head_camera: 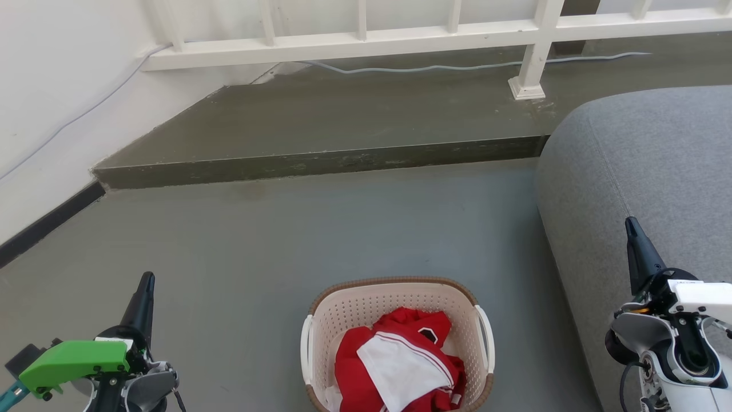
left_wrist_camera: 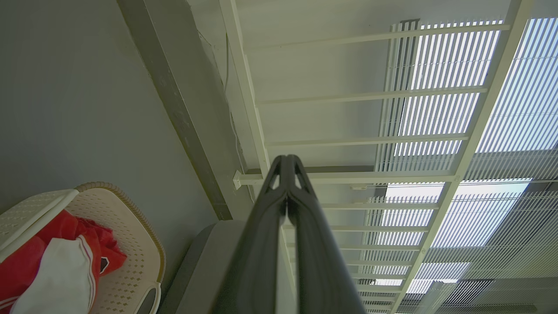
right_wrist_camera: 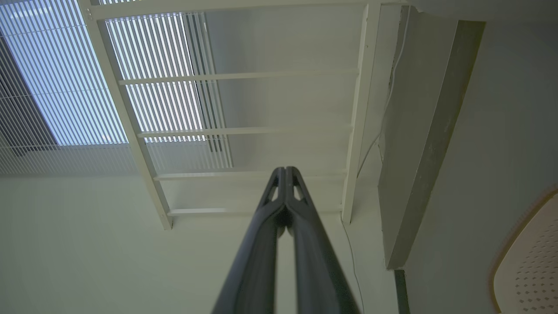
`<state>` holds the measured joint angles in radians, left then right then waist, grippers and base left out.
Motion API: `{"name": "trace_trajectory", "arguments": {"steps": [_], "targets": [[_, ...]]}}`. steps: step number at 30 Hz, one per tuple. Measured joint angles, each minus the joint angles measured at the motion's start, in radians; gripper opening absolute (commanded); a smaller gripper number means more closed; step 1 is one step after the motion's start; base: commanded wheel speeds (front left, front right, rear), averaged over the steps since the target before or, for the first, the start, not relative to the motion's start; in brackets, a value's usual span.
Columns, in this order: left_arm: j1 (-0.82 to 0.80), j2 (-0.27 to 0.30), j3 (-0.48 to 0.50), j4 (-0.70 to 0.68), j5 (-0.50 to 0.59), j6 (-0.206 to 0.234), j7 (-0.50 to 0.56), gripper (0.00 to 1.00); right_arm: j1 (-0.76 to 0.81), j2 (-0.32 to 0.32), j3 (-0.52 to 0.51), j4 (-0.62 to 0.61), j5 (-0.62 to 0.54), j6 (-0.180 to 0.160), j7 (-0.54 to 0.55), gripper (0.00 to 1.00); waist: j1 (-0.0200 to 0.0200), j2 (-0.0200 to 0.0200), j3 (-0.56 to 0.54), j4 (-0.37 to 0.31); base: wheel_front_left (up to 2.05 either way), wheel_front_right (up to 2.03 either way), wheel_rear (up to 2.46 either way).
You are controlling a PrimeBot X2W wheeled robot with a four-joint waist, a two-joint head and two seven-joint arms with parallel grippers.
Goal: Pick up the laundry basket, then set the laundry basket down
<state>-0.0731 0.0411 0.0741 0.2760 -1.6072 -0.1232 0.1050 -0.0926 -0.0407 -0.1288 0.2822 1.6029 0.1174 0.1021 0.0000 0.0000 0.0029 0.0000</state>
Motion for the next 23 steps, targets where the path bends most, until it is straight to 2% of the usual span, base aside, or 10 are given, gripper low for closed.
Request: {"name": "trace_trajectory", "arguments": {"steps": [23], "targets": [[0.0, 0.0, 0.0, 0.0, 0.0, 0.0, 0.0, 0.0, 0.0, 0.0, 0.0, 0.0, 0.0, 0.0, 0.0, 0.0, 0.0, 0.0, 0.0, 0.0, 0.0, 0.0, 0.0]]}}
